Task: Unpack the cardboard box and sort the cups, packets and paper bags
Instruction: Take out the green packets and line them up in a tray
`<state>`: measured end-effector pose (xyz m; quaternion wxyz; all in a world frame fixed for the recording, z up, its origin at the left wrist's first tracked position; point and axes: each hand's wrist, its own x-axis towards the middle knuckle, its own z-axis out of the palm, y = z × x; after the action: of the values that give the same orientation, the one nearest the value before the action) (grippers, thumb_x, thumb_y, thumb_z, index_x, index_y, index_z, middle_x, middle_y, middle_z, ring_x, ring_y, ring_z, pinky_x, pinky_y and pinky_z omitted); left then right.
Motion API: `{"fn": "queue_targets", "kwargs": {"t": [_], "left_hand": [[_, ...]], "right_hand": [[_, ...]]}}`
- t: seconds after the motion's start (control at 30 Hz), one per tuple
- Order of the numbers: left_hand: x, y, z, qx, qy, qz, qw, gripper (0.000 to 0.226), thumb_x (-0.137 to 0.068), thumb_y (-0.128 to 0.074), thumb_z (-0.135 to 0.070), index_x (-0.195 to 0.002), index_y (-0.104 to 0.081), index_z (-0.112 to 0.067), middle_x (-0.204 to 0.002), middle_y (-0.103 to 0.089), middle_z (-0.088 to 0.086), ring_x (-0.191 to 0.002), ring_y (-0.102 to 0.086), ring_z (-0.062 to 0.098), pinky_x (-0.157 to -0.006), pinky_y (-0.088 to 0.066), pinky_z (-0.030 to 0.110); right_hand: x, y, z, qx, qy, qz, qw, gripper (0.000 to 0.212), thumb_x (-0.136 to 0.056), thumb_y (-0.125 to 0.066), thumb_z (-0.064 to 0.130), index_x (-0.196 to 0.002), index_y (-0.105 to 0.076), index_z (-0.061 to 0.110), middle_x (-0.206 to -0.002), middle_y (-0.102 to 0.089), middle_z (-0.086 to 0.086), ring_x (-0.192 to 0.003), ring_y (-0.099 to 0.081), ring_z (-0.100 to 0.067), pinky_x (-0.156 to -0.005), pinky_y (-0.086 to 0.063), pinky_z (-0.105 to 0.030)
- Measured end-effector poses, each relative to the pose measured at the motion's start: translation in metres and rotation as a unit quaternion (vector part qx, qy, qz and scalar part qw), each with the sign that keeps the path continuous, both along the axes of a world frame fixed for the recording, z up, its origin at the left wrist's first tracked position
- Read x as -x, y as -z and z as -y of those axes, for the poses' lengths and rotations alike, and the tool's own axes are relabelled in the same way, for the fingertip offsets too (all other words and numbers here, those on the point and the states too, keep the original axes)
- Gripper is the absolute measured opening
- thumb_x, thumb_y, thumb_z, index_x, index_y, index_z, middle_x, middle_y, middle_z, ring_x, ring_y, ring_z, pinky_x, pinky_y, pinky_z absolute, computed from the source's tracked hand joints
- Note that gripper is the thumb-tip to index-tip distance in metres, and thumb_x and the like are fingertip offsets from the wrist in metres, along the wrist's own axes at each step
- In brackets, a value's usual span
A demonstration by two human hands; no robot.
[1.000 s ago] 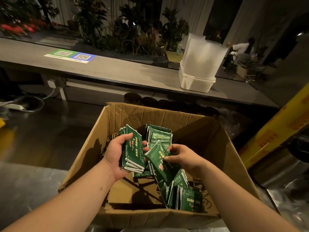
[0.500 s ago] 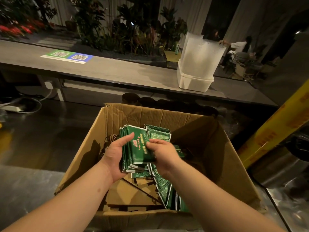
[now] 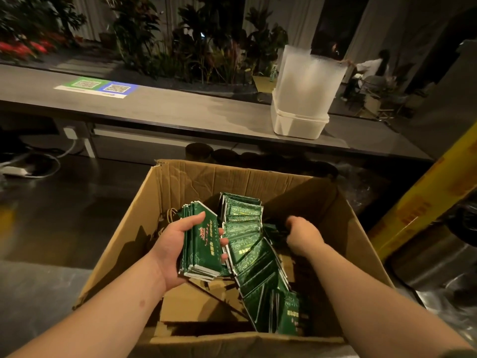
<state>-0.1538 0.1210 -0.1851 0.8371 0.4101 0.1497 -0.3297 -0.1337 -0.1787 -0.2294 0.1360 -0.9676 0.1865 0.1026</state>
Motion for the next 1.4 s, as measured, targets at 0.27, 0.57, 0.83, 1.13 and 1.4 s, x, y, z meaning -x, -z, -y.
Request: {"fn": "queue_targets", "kwargs": {"t": [0.27, 0.57, 0.83, 1.13, 1.4], "left_hand": [[-0.004, 0.002, 0.001, -0.014, -0.007, 0.01, 1.0, 0.06, -0.081, -0.065, -0.034, -0.13, -0.063, 0.0, -0.123, -0.066, 0.025, -0.109, -0.064, 0.04, -0.107, -0.044, 0.06], [-0.004, 0.002, 0.003, -0.021, -0.013, 0.0, 1.0, 0.061, -0.081, -0.064, -0.034, -0.129, -0.062, 0.002, -0.116, -0.066, 0.024, -0.102, -0.064, 0.039, -0.095, -0.05, 0.056], [0.001, -0.006, 0.002, -0.061, 0.024, 0.022, 0.998, 0.064, -0.079, -0.07, -0.041, -0.126, -0.067, 0.002, -0.117, -0.068, 0.021, -0.116, -0.064, 0.042, -0.104, -0.047, 0.055], [0.012, -0.011, 0.0, -0.067, 0.08, 0.044, 0.994, 0.049, -0.088, -0.063, -0.051, -0.095, -0.082, -0.006, -0.093, -0.071, 0.018, -0.09, -0.068, 0.036, -0.095, -0.05, 0.051], [0.009, -0.007, -0.003, -0.067, 0.071, 0.037, 0.995, 0.056, -0.083, -0.067, -0.037, -0.124, -0.066, 0.001, -0.12, -0.068, 0.026, -0.107, -0.063, 0.04, -0.109, -0.044, 0.058]], "right_hand": [[-0.005, 0.043, 0.014, 0.057, -0.09, -0.034, 0.994, 0.047, -0.098, -0.061, 0.026, -0.144, -0.053, 0.024, -0.133, -0.065, -0.006, -0.119, -0.063, -0.027, -0.099, -0.053, -0.039], [0.007, -0.003, 0.023, -0.077, 0.07, 0.175, 0.979, 0.032, -0.102, -0.058, 0.027, -0.133, -0.062, 0.02, -0.106, -0.07, 0.001, -0.084, -0.063, -0.011, -0.076, -0.057, -0.031], [0.032, -0.078, -0.053, -0.372, 0.081, 0.075, 0.922, 0.01, -0.096, -0.066, 0.013, -0.095, -0.073, 0.005, -0.09, -0.071, -0.013, -0.068, -0.065, -0.019, -0.052, -0.049, -0.024], [0.04, -0.091, -0.14, -0.379, -0.082, -0.004, 0.922, 0.026, -0.104, -0.059, 0.031, -0.109, -0.069, 0.008, -0.087, -0.072, -0.006, -0.066, -0.063, -0.015, -0.055, -0.051, -0.026], [0.041, -0.072, -0.072, -0.271, -0.137, -0.005, 0.953, 0.011, -0.098, -0.064, 0.015, -0.108, -0.068, 0.013, -0.103, -0.071, -0.006, -0.089, -0.067, -0.015, -0.076, -0.056, -0.028]]}}
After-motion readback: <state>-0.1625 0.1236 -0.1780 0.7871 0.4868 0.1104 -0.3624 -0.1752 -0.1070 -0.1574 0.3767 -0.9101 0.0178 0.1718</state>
